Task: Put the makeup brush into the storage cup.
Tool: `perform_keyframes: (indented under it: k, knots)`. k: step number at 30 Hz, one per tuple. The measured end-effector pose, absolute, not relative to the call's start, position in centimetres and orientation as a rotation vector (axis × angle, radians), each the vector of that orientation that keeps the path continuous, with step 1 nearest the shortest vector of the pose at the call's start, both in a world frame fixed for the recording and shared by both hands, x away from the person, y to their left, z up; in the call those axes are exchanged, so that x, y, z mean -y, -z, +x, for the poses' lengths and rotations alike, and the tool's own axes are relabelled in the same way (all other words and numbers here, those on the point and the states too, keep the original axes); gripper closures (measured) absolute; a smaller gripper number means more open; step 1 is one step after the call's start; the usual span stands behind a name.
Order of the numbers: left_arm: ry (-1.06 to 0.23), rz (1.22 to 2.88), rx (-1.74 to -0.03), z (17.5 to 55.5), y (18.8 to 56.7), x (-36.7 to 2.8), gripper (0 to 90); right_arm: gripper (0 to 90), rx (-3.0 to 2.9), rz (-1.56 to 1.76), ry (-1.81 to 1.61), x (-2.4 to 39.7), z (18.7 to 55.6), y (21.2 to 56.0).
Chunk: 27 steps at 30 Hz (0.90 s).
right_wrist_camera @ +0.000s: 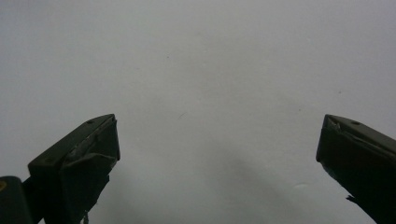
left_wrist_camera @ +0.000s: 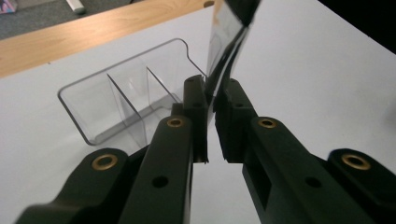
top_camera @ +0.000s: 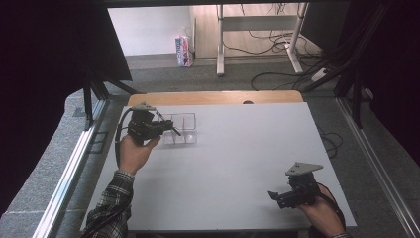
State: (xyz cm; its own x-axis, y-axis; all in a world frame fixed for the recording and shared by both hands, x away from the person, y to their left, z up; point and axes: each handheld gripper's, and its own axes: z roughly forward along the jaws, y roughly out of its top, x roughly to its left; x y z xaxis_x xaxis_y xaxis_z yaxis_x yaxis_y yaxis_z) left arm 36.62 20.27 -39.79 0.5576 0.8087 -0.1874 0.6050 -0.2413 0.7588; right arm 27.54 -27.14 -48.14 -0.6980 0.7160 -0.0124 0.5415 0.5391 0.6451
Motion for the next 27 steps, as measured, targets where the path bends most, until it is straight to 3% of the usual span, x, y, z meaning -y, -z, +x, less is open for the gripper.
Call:
perform_keyframes:
  k: [27]
  knots:
    - [-0.382,1.934,-1.213,39.9,40.0,-19.8,83.6,0.0,-2.519,1.056,-0.859,27.2,27.6,48.5]
